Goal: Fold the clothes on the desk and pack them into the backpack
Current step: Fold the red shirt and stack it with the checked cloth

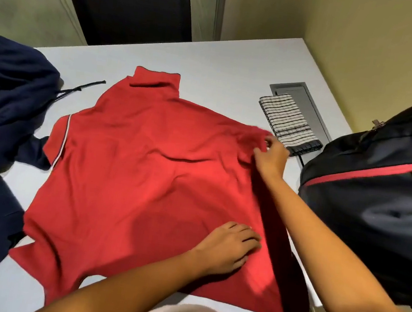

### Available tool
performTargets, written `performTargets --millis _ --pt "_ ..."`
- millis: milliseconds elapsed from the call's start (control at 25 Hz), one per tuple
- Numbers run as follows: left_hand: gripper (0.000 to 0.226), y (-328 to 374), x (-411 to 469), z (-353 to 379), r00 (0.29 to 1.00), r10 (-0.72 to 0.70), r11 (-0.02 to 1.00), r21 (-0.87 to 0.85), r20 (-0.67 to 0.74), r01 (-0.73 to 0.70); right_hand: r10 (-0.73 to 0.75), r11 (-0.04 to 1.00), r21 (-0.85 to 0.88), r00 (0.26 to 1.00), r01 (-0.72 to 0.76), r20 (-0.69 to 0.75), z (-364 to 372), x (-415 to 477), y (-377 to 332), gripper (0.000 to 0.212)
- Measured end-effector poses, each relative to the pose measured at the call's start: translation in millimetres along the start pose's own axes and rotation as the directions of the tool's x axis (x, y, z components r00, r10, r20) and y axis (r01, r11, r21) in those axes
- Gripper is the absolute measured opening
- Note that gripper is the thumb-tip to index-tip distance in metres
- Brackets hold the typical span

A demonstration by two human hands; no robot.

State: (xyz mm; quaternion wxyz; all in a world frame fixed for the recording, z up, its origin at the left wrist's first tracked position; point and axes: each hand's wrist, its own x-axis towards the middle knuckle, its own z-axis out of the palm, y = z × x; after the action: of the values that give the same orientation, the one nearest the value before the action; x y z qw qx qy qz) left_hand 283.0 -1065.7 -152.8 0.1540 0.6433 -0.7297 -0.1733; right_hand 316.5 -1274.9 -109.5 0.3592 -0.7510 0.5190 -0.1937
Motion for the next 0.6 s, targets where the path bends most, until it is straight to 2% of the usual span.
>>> performTargets --millis 40,80,120,160,200,240,360,400,440,480,520,600 --pt "0.032 -4 -3 -4 0.999 -0.005 0.999 -0.052 -0.043 0.003 -0.265 0.964 0.020 0.963 0.265 0.044 7 -15 -12 0.033" --pt "0.029 -10 -5 -8 0.996 -0.008 0.998 -0.071 -0.087 0.002 -0.505 0.862 0.051 0.846 0.504 0.169 17 -34 -22 0.035" --pt "0.026 -15 -9 -9 0.992 0.001 0.998 -0.061 -0.124 -0.009 -0.647 0.748 0.087 0.692 0.658 0.321 27 -53 -25 0.034" --pt "0.025 -21 -14 -11 0.990 0.018 0.999 -0.047 -0.139 -0.025 -0.687 0.678 0.115 0.571 0.726 0.449 36 -69 -25 0.031" --pt "0.025 -28 -20 -11 0.992 0.031 0.998 -0.051 -0.124 -0.038 -0.684 0.657 0.122 0.520 0.744 0.511 42 -80 -21 0.028" --pt "0.027 -35 -27 -11 0.994 0.034 0.997 -0.071 -0.100 -0.041 -0.680 0.666 0.107 0.541 0.739 0.495 46 -82 -16 0.024" --pt "0.032 -53 -45 -6 0.998 0.014 0.991 -0.135 -0.067 -0.023 -0.588 0.786 0.001 0.747 0.618 0.309 54 -65 0 0.025" --pt "0.033 -56 -50 -4 0.998 0.017 0.990 -0.136 -0.063 -0.025 -0.542 0.816 -0.034 0.785 0.577 0.299 57 -54 3 0.029" --pt "0.032 -59 -54 -3 0.998 0.021 0.991 -0.132 -0.066 -0.029 -0.506 0.829 -0.055 0.790 0.556 0.346 60 -46 3 0.036" --pt "0.031 -61 -58 -5 0.997 0.021 0.992 -0.123 -0.079 -0.030 -0.489 0.817 -0.078 0.759 0.571 0.430 64 -40 3 0.047" --pt "0.027 -64 -62 -8 0.995 0.014 0.994 -0.107 -0.101 -0.025 -0.499 0.776 -0.082 0.688 0.625 0.527 69 -38 1 0.062" --pt "0.016 -69 -73 -16 0.986 -0.033 0.999 -0.040 -0.165 0.027 -0.573 0.589 -0.056 0.466 0.806 0.674 79 -47 1 0.079"
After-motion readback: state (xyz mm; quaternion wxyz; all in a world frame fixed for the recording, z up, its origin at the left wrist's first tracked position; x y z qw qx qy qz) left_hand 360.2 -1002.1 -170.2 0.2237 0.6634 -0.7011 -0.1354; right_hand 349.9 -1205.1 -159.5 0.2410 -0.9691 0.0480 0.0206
